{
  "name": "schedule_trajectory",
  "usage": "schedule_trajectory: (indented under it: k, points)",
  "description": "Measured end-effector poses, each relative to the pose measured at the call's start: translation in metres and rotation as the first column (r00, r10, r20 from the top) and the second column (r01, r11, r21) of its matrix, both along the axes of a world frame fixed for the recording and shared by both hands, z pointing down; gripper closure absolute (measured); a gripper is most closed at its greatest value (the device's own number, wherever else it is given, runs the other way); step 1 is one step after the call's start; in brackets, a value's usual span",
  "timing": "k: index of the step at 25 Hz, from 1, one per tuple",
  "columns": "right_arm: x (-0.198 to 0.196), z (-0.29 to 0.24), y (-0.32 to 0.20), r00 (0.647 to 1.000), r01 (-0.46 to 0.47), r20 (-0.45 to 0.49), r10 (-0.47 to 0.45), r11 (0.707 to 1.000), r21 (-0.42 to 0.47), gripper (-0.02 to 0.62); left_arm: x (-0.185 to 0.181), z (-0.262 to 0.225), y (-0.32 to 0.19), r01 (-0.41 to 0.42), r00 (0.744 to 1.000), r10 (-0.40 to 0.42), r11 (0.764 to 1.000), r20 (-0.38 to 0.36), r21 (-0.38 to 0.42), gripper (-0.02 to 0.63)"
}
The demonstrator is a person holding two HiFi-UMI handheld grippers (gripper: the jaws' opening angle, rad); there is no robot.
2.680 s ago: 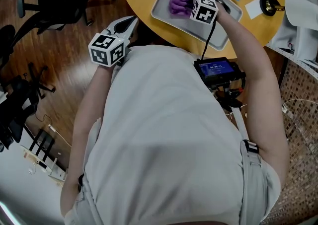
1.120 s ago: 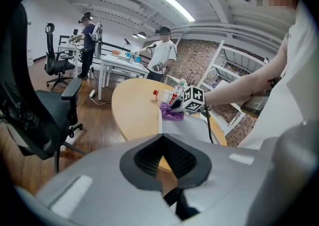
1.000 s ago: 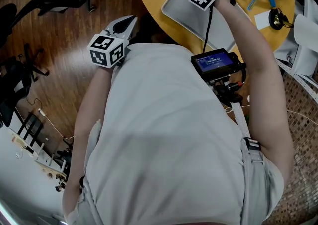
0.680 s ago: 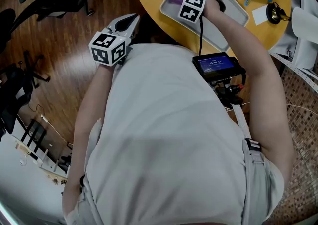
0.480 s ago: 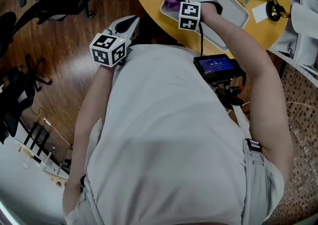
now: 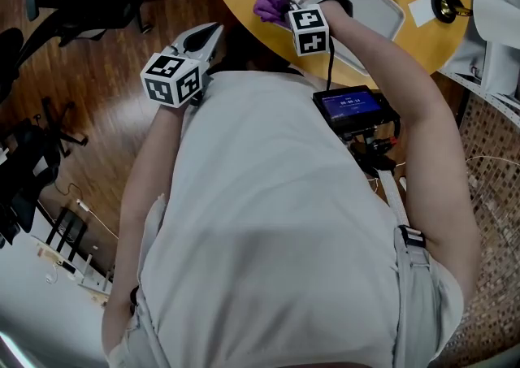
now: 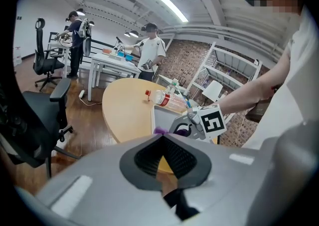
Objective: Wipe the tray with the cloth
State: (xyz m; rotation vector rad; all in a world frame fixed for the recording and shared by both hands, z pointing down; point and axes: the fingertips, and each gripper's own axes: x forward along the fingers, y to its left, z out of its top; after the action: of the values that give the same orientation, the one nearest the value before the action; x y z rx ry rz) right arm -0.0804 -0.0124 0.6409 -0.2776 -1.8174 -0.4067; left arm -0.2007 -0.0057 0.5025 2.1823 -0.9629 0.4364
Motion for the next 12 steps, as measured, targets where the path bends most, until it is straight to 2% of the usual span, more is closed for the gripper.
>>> schedule_trajectory:
  k: [3,7,9,12]
  points:
    - [0.003,0.0,0.002,0.995,0.102,-0.002,-0.102,0.994,0.037,0.546,0.006,-0.002,0.001,-0.024,1.0,0.024,1.0,0.005,0.006,0.606]
    - [0.013,0.001,0.004,0.964,0.266,-0.006,-0.267,0.958,0.11,0.548,0.014,-0.005,-0.006,-0.064,0.998,0.064,0.998,0.012,0.015,0.606]
    - [0.025,0.0,0.005,0.957,0.29,-0.011,-0.291,0.949,0.124,0.548,0.019,-0.008,-0.011,-0.085,0.996,0.085,0.996,0.016,0.019,0.606]
    - [0.056,-0.011,0.016,0.962,0.271,-0.014,-0.271,0.953,0.137,0.549,0.041,-0.019,-0.011,-0.136,0.991,0.136,0.99,0.021,0.026,0.606]
